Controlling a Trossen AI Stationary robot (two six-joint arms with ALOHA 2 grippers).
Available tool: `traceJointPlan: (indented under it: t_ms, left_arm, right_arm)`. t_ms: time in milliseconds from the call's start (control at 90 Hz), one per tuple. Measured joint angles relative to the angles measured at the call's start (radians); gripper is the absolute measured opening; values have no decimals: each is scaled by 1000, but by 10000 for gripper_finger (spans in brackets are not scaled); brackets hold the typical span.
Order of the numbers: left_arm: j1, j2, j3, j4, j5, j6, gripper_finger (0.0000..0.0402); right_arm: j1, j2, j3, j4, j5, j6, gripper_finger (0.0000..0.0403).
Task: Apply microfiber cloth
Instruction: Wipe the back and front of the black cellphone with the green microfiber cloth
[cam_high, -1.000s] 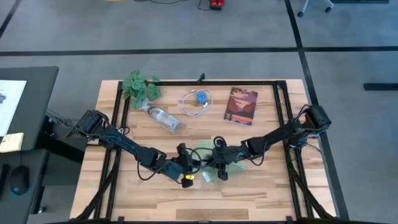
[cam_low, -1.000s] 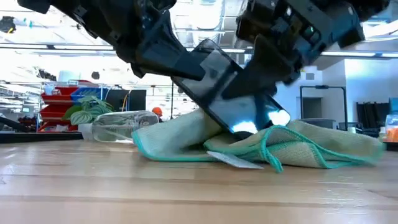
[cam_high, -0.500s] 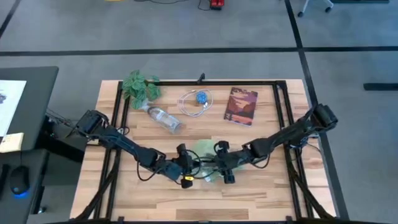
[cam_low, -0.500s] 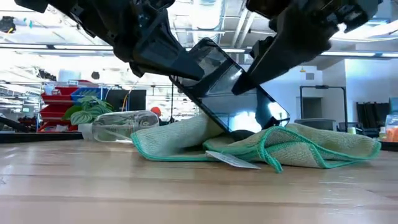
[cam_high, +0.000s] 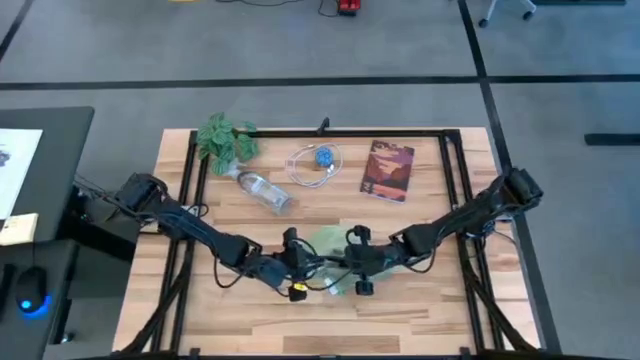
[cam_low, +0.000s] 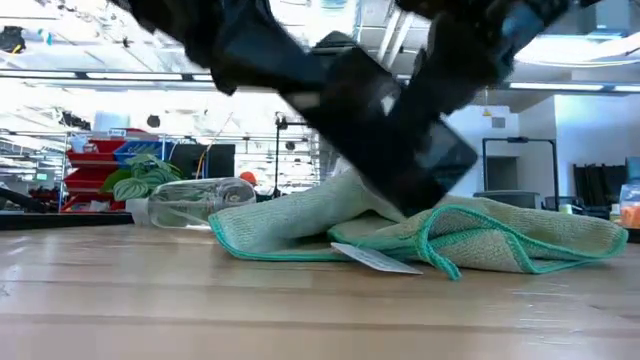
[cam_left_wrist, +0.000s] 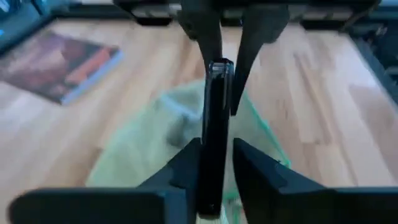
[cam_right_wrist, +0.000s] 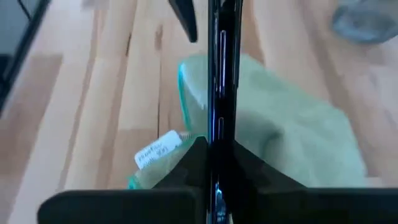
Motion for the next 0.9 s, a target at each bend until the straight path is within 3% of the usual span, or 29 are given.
traceJointPlan:
  t_ms: [256, 456, 622, 778, 900]
  left_arm:
    - [-4, -12, -1, -81, 32, -28, 165]
    - [-17, 83, -1, 17, 28, 125, 188]
    - [-1, 194, 2, 103, 19, 141, 204]
    - [5, 274, 75, -70, -142, 21, 197]
    - [4, 322, 170, -275, -199, 15, 153]
  right_arm:
    - [73, -173, -139, -15, 285, 200, 14]
    - [127, -287, -255, 22, 416, 337, 14]
    - [137, -298, -292, 51, 443, 379, 15]
    - [128, -279, -317, 67, 445, 426, 15]
    - [114, -248, -322, 121, 430, 426, 15]
